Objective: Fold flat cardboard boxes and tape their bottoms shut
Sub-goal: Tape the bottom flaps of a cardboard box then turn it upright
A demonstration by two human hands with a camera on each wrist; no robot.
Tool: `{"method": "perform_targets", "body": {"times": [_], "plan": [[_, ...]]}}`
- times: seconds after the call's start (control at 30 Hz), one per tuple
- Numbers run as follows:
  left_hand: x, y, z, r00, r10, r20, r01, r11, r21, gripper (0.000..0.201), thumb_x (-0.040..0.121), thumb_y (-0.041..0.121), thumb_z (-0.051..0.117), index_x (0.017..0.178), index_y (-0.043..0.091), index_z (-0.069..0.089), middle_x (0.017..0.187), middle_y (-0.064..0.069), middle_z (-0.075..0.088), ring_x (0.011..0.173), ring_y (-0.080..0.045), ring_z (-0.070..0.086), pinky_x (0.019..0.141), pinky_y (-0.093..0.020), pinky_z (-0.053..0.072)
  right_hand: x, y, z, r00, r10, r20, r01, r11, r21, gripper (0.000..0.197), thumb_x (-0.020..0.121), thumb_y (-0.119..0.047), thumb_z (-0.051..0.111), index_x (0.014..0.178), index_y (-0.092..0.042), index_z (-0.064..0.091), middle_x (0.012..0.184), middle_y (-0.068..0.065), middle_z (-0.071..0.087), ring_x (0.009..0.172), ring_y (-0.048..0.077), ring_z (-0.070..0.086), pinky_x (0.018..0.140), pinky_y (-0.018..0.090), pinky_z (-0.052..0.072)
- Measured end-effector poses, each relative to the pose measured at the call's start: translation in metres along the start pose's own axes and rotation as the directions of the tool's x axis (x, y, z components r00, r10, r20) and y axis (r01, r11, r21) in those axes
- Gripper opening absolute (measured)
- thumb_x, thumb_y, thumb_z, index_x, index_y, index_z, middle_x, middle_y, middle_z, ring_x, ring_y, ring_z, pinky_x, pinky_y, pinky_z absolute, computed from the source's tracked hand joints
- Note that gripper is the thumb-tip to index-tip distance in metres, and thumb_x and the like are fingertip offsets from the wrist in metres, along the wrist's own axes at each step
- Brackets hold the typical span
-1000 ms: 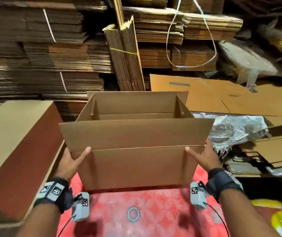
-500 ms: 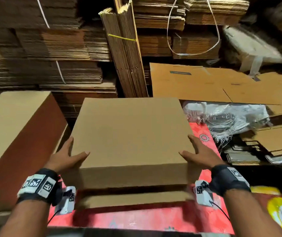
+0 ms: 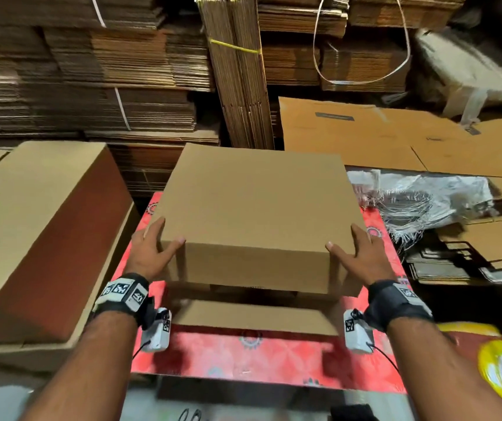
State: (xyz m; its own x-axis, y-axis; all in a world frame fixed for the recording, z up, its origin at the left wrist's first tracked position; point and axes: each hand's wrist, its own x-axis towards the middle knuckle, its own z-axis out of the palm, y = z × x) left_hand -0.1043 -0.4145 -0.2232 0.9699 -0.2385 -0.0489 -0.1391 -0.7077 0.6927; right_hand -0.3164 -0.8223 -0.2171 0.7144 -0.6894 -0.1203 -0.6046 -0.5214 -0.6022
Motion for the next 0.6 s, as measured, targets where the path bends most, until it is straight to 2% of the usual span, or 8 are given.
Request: {"method": "perform_targets", "body": {"times": [0.07, 0.13, 0.2, 0.23, 0.33, 0.4, 0.5, 0.6], "plan": [[-0.007, -0.007, 0.002, 1.000, -0.005, -0.019, 0.005, 1.000, -0.016, 0.082, 0.090, 0.062, 0.064, 0.158, 0.031, 0.031, 0.144, -0.030, 0.041, 0.133, -0.041, 0.043, 0.114, -0.048, 0.036, -0.017, -0.005, 0.004, 0.995, -0.022, -0.098, 0.008, 0.991, -0.135, 0.094, 0.079, -0.080, 0.059, 0.155, -0.031, 0.034, 0.164, 0.016, 0.020, 0.151, 0.036, 0.023, 0.117, 0.058, 0.029], [-0.013, -0.016, 0.006, 0.999, -0.023, -0.043, 0.024, 1.000, 0.008, 0.079, 0.092, 0.057, 0.063, 0.158, 0.036, 0.026, 0.135, -0.031, 0.043, 0.126, -0.043, 0.048, 0.111, -0.049, 0.039, -0.038, -0.012, 0.011, 0.970, -0.170, -0.176, 0.100, 0.931, -0.351, 0.094, 0.077, -0.085, 0.054, 0.151, -0.031, 0.036, 0.165, 0.011, 0.021, 0.151, 0.032, 0.023, 0.112, 0.061, 0.028], [-0.014, -0.016, 0.006, 0.997, -0.039, -0.059, 0.042, 0.998, 0.047, 0.078, 0.090, 0.065, 0.060, 0.156, 0.042, 0.027, 0.128, -0.027, 0.044, 0.115, -0.043, 0.054, 0.107, -0.049, 0.043, -0.054, -0.022, 0.022, 0.936, -0.344, -0.077, 0.257, 0.816, -0.518, 0.096, 0.075, -0.086, 0.049, 0.152, -0.032, 0.033, 0.165, 0.007, 0.022, 0.151, 0.030, 0.024, 0.110, 0.060, 0.028], [-0.014, -0.014, 0.005, 0.997, -0.045, -0.057, 0.050, 0.996, 0.073, 0.077, 0.087, 0.070, 0.057, 0.154, 0.045, 0.028, 0.127, -0.025, 0.044, 0.112, -0.043, 0.056, 0.106, -0.050, 0.044, -0.061, -0.029, 0.029, 0.922, -0.386, -0.004, 0.317, 0.763, -0.564, 0.100, 0.072, -0.086, 0.047, 0.155, -0.032, 0.030, 0.166, 0.006, 0.020, 0.152, 0.029, 0.022, 0.111, 0.060, 0.027], [-0.008, -0.001, -0.004, 0.994, -0.094, -0.049, 0.100, 0.981, 0.166, 0.072, 0.088, 0.070, 0.058, 0.151, 0.045, 0.034, 0.129, -0.025, 0.043, 0.113, -0.047, 0.056, 0.105, -0.051, 0.044, -0.077, -0.050, 0.052, 0.893, -0.439, 0.097, 0.409, 0.706, -0.578, 0.108, 0.067, -0.078, 0.054, 0.159, -0.029, 0.024, 0.169, 0.005, 0.019, 0.154, 0.028, 0.021, 0.112, 0.065, 0.023], [-0.001, 0.007, -0.017, 0.988, -0.141, -0.055, 0.150, 0.962, 0.229, 0.070, 0.087, 0.069, 0.061, 0.148, 0.042, 0.041, 0.131, -0.024, 0.042, 0.114, -0.049, 0.055, 0.104, -0.050, 0.044, -0.084, -0.065, 0.059, 0.838, -0.536, 0.102, 0.489, 0.654, -0.578, 0.107, 0.068, -0.075, 0.055, 0.159, -0.027, 0.026, 0.168, 0.005, 0.023, 0.153, 0.028, 0.026, 0.112, 0.067, 0.024], [0.014, 0.013, -0.038, 0.985, -0.171, -0.011, 0.167, 0.946, 0.278, 0.067, 0.084, 0.066, 0.067, 0.143, 0.039, 0.050, 0.133, -0.023, 0.041, 0.117, -0.048, 0.055, 0.107, -0.049, 0.044, -0.095, -0.083, 0.054, 0.783, -0.595, 0.181, 0.585, 0.605, -0.541, 0.114, 0.068, -0.092, 0.046, 0.161, -0.030, 0.021, 0.169, 0.000, 0.019, 0.154, 0.023, 0.024, 0.114, 0.065, 0.018], [0.022, 0.013, -0.049, 0.987, -0.149, 0.054, 0.126, 0.945, 0.302, 0.063, 0.086, 0.059, 0.069, 0.143, 0.035, 0.053, 0.136, -0.025, 0.046, 0.125, -0.044, 0.050, 0.112, -0.046, 0.041, -0.108, -0.095, 0.046, 0.754, -0.562, 0.339, 0.646, 0.543, -0.537, 0.119, 0.061, -0.103, 0.036, 0.158, -0.034, 0.024, 0.166, -0.005, 0.027, 0.149, 0.018, 0.031, 0.113, 0.057, 0.023]]}}
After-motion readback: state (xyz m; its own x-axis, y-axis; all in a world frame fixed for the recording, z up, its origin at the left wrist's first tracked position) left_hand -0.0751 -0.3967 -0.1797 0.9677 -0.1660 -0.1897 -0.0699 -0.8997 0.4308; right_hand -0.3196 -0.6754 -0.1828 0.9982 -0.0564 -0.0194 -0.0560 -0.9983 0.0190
